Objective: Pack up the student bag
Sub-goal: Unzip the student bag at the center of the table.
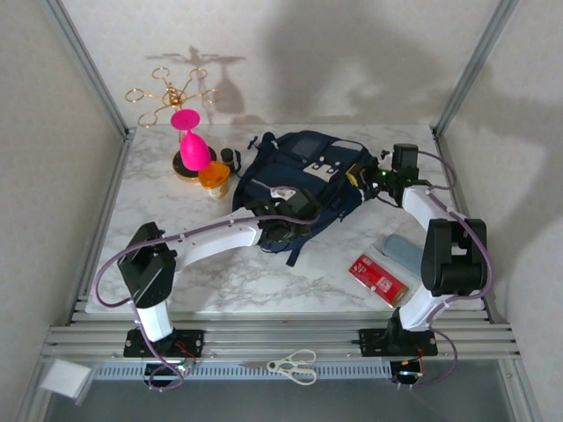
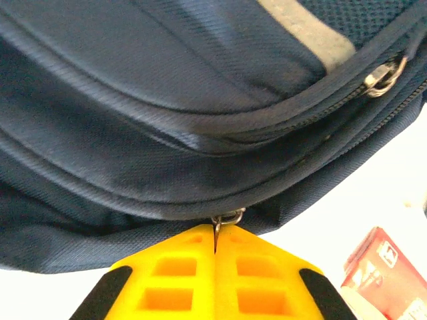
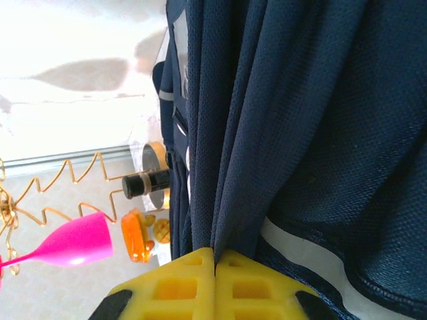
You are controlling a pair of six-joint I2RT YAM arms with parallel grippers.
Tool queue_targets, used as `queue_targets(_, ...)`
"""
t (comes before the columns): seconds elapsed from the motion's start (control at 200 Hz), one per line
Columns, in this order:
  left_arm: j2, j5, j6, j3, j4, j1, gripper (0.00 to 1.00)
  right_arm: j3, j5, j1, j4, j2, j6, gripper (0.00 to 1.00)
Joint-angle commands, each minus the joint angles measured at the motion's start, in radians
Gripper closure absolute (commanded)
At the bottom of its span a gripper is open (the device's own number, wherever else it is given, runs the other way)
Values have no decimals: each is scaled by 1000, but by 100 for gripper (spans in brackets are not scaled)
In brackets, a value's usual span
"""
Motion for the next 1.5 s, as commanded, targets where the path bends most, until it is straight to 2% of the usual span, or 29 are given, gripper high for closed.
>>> queue_targets(0.0,53,82,106,52,85,3,100,41,40,22,-67,-77,-105,63)
queue_targets(0.065,95,71,113,99,66,4,100,6,79,40,-153,-129,-139,46)
queue_targets(0.145,103,77,121,105,99,4,100,-65,103,78,-214,-199,-146,35)
queue_targets(0.225,96,96,121,84,140,7,100,-157,120,149,-202,-279,-93,33)
queue_targets(0.275,92,88,117,76,144,9,100,-217,120,189,-157,-310,-31,36)
queue_targets(0.335,83,94,118,57,159,12,100,-279,116,207,-120,-325,34,40)
queue_targets(0.436,70,119,113,29,202,15,100,-333,197,219,-106,-366,71,38)
queue_targets(0.511,68,123,114,20,211,15,100,-364,172,249,-15,-360,126,38)
queue_targets(0.601,68,121,115,13,215,15,100,-326,187,277,-14,-300,135,44)
queue_targets(0.666,62,127,114,-1,229,15,100,-332,180,280,65,-278,173,51)
queue_targets(0.891,51,130,108,-17,252,17,100,-281,205,322,122,-207,205,62)
queue_targets(0.961,55,137,110,-13,254,17,100,-279,225,335,132,-189,207,61)
queue_targets(1.021,57,135,107,-10,251,18,100,-281,246,347,121,-177,205,52)
queue_targets(1.046,58,135,106,-10,253,18,100,-286,252,351,124,-175,205,52)
queue_targets(1.112,59,138,104,-9,262,20,100,-297,274,357,144,-167,210,64)
queue_targets(1.207,62,105,101,-6,218,24,100,-279,260,339,138,-164,202,92)
queue_targets(1.252,58,83,102,-6,182,28,100,-263,267,333,106,-178,177,100)
queue_targets(1.352,23,8,111,-18,101,36,100,-234,251,276,22,-220,106,100)
queue_targets(1.497,-48,-72,131,-60,3,70,100,-226,115,131,-63,-289,-9,100)
